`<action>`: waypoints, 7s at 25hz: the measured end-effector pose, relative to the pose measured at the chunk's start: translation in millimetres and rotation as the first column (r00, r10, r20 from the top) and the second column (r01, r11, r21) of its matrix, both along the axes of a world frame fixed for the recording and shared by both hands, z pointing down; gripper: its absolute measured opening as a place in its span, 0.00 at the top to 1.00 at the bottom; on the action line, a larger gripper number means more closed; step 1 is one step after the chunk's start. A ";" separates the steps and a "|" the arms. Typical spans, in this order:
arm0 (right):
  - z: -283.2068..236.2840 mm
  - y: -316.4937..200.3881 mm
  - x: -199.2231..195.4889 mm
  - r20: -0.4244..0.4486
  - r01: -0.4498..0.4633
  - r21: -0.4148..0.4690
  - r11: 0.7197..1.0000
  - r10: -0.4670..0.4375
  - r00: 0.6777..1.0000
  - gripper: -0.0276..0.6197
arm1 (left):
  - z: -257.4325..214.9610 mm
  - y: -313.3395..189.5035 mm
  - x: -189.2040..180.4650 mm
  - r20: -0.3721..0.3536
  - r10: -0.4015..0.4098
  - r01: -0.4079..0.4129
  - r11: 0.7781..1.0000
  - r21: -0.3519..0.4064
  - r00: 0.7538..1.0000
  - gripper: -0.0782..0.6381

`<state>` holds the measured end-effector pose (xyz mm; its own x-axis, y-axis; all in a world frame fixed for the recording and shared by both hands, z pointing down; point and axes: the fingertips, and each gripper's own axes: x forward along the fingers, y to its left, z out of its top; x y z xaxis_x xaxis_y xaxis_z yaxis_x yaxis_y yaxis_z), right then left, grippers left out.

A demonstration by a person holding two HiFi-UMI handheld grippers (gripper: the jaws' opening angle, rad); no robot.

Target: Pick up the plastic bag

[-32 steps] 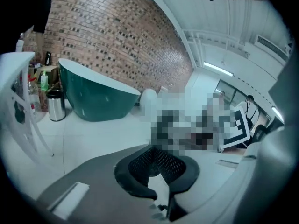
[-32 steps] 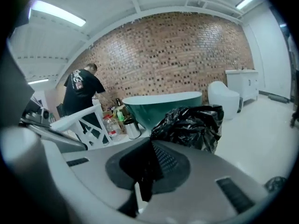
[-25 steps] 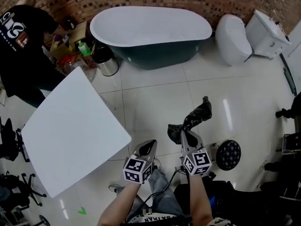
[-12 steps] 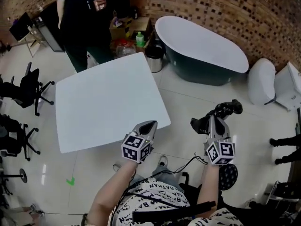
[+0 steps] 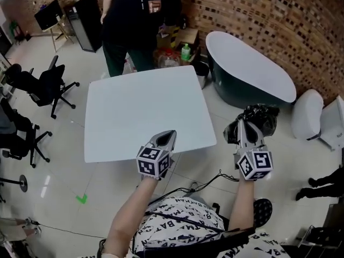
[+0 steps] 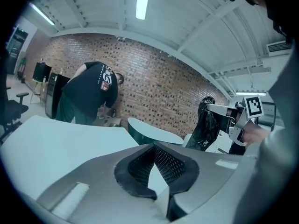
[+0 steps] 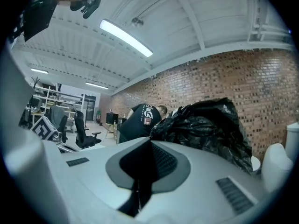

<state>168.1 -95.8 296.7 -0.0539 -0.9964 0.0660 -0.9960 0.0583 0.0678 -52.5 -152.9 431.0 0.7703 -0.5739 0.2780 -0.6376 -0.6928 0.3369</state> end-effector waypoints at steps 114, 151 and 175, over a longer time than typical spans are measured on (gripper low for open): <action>369.4 -161.3 -331.3 0.184 0.575 -0.611 0.544 -0.609 0.772 0.72 | 242.2 -115.2 -263.0 0.214 -0.189 0.249 0.920 -0.301 0.958 0.89; 381.1 -311.5 -235.1 0.141 0.523 -0.655 0.545 -0.592 0.793 0.69 | 257.1 -340.0 -246.6 0.391 -0.256 0.383 0.876 -0.292 0.884 0.89; 146.5 -105.8 -316.9 0.255 0.364 -0.324 0.873 -0.290 0.922 0.96 | 40.8 -57.2 -322.0 0.046 -0.322 0.324 0.946 -0.032 0.946 0.89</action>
